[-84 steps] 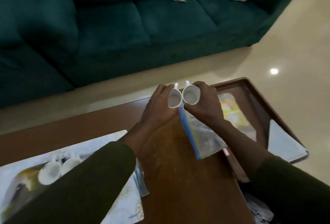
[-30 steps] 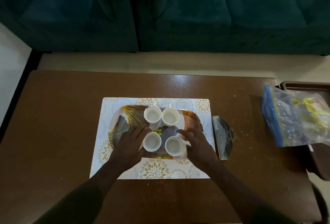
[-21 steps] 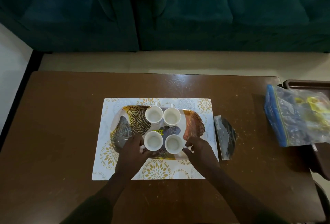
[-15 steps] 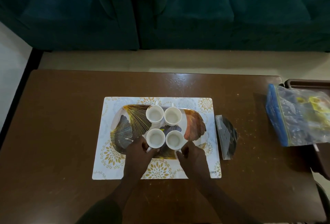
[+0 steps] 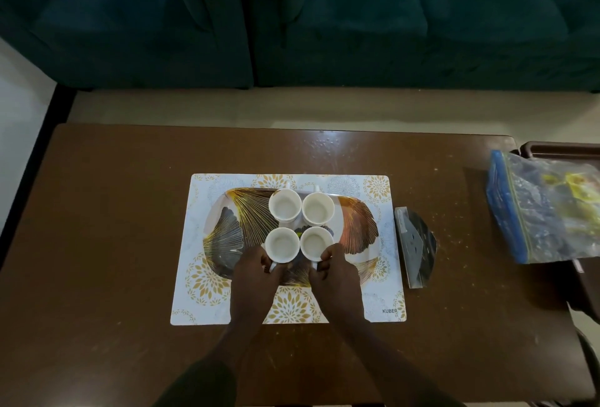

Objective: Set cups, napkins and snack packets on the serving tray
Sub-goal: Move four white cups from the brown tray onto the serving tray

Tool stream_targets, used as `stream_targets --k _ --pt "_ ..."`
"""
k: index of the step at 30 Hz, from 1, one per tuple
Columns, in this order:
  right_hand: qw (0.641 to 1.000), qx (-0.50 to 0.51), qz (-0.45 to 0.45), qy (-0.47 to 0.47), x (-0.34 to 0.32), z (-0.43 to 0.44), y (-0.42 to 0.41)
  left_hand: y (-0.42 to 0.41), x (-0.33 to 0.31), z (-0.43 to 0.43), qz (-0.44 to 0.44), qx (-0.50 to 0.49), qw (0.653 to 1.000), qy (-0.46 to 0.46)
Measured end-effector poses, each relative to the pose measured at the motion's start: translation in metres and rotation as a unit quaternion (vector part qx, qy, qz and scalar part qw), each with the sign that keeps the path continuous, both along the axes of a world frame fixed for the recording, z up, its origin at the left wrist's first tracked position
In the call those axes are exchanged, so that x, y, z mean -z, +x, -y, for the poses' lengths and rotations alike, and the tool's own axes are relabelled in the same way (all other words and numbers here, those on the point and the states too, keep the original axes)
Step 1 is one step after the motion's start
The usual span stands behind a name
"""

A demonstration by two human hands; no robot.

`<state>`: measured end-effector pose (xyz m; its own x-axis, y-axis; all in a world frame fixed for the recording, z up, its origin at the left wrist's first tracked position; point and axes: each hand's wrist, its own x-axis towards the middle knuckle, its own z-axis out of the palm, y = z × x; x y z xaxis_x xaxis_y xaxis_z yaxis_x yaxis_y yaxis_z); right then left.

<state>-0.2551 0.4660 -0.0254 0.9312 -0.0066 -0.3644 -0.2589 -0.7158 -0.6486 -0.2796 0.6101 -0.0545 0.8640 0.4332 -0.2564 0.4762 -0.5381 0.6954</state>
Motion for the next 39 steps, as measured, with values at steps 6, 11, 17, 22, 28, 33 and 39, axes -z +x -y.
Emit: stream_targets --k 6,11,17,22,28,33,39 --pt "0.999 -0.020 0.021 -0.013 0.002 -0.003 0.001 0.006 -0.003 0.001 0.018 -0.016 1.000 -0.005" --pt "0.999 -0.022 0.033 -0.015 0.003 -0.005 0.000 0.008 -0.001 0.000 0.020 -0.018 1.000 0.002" --pt "0.999 -0.022 0.041 -0.015 0.005 -0.005 -0.001 0.008 0.000 0.000 0.015 -0.023 1.000 0.011" --pt "0.999 -0.024 0.039 -0.010 0.007 -0.006 0.001 0.008 -0.001 -0.001 0.013 -0.018 1.000 0.004" --pt "1.000 -0.010 0.022 -0.002 0.001 -0.003 0.004 0.009 -0.007 -0.004 0.005 0.008 1.000 -0.010" --pt "0.998 -0.001 0.049 -0.030 -0.009 0.014 0.019 0.014 -0.019 -0.010 0.041 -0.002 0.999 0.019" --pt "0.996 0.030 0.083 -0.011 -0.039 0.035 0.055 0.040 -0.036 -0.023 0.047 -0.005 0.996 0.077"
